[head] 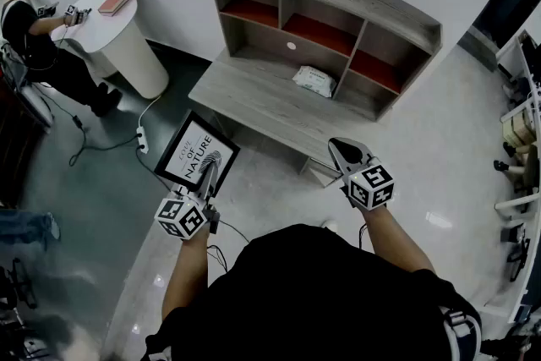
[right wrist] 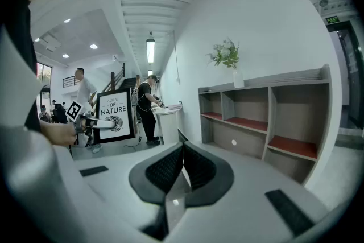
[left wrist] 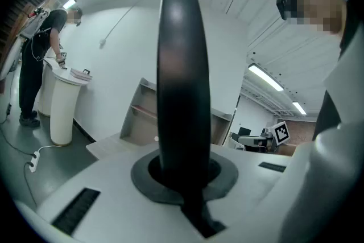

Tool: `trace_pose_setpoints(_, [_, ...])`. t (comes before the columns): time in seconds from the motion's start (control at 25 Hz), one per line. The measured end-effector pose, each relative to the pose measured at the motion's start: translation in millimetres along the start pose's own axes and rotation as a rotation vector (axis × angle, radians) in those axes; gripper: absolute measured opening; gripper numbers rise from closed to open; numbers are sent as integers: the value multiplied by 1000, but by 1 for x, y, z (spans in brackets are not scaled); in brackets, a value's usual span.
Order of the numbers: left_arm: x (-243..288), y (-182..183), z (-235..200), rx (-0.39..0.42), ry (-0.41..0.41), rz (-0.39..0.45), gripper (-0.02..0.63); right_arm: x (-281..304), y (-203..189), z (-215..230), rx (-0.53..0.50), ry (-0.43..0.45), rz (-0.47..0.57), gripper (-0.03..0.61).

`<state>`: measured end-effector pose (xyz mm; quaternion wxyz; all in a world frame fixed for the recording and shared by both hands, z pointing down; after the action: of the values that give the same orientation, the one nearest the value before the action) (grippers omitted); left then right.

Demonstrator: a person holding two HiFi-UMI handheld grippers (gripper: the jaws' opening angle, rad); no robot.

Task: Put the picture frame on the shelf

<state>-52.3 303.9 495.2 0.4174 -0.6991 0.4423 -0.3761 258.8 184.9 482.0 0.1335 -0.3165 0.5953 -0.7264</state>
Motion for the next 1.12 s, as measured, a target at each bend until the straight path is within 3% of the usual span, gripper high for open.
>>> trace_pose_setpoints(0.44, [-24, 5, -18, -21, -6, -10, 28, 15, 4, -24, -2, 12, 2, 14])
trace_pose_setpoints(0.72, [-26, 11, -20, -19, -28, -23, 28, 20, 6, -18, 32, -52, 11, 14])
trace_pose_setpoints(1.12, [-34, 16, -22, -26, -56, -17, 28, 20, 4, -34, 37, -57, 17, 14])
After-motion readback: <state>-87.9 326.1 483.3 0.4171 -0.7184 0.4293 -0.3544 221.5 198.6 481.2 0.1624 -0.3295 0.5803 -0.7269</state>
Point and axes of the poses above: the fingertips, and each gripper's own axes: x forward along the fingers, z to its right, y out of its top, the point moved 3 cm from there along -x, backward along the fingers
